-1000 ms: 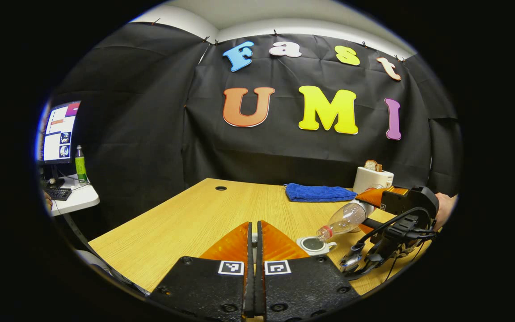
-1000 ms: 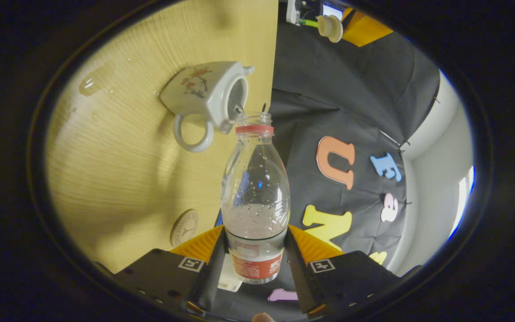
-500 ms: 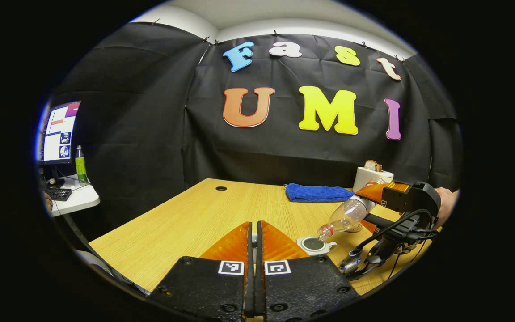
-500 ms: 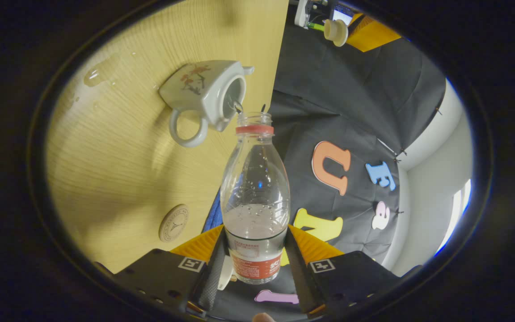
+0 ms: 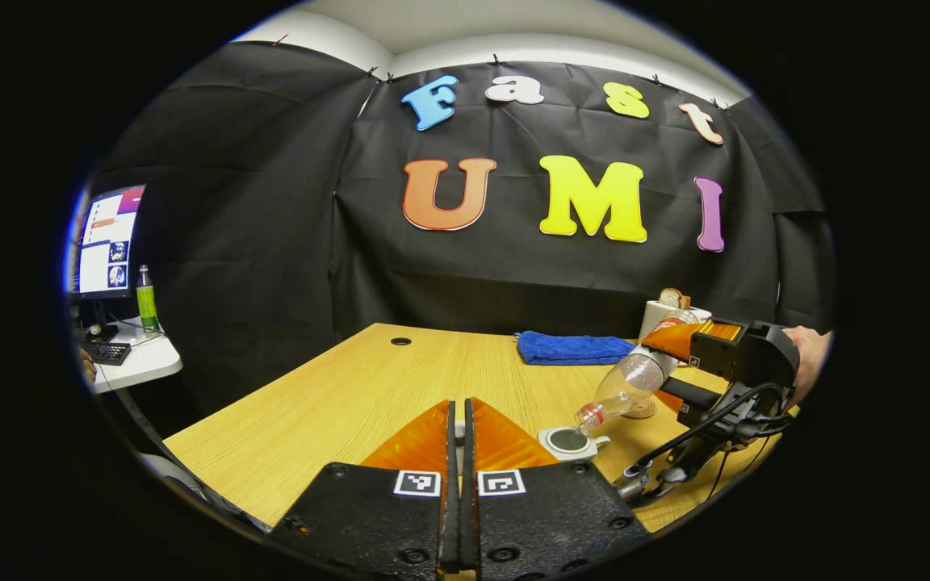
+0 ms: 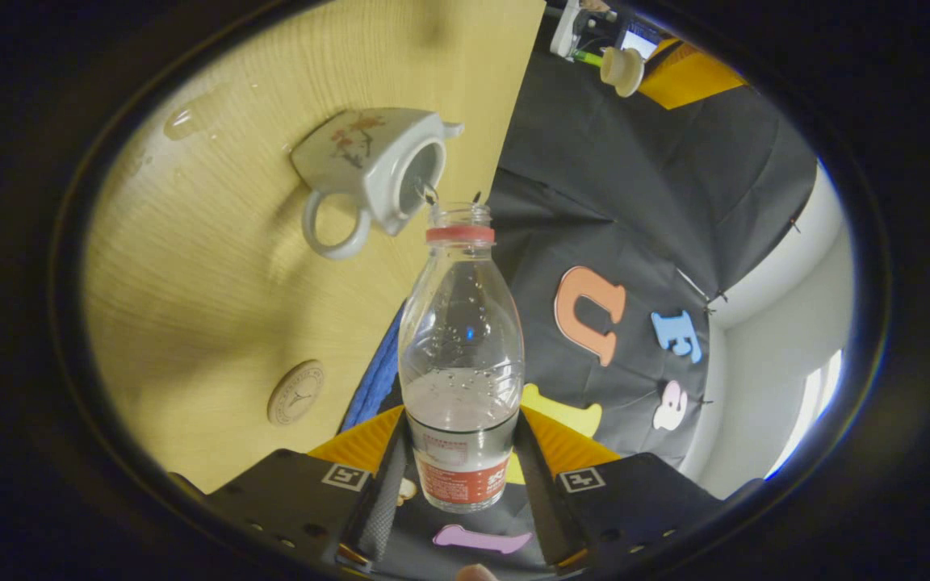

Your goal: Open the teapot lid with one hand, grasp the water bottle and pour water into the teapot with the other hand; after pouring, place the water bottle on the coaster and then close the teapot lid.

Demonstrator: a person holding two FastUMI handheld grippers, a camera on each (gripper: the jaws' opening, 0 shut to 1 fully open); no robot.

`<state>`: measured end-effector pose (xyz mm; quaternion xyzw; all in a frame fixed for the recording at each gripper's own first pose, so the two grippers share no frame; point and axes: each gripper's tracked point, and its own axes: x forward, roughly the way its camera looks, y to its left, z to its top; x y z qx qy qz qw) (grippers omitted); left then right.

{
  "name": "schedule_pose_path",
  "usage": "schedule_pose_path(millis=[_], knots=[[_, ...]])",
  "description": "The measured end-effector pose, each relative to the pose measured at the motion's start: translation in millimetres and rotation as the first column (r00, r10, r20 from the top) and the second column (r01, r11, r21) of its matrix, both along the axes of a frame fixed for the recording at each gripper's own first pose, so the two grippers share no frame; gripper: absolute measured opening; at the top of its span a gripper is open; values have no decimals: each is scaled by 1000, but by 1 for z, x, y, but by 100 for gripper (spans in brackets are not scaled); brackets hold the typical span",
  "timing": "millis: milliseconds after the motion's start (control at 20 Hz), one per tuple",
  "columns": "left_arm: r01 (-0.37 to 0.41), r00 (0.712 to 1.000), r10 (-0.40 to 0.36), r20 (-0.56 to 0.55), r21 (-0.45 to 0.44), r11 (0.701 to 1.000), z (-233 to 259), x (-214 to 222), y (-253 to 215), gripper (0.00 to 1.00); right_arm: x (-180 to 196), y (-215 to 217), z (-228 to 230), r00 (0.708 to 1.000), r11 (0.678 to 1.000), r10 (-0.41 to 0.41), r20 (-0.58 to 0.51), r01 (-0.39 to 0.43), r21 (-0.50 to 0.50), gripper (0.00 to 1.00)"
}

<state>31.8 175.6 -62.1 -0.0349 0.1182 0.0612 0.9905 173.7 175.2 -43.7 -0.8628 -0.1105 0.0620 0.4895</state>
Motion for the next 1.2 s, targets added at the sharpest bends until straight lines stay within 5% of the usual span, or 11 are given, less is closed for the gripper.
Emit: schedule_pose_path(millis=[1200], knots=[[-7,1000,6,4,10,1000,4,-2,5,3,-3,12,17,999,998,34,31,-32,-48,70]])
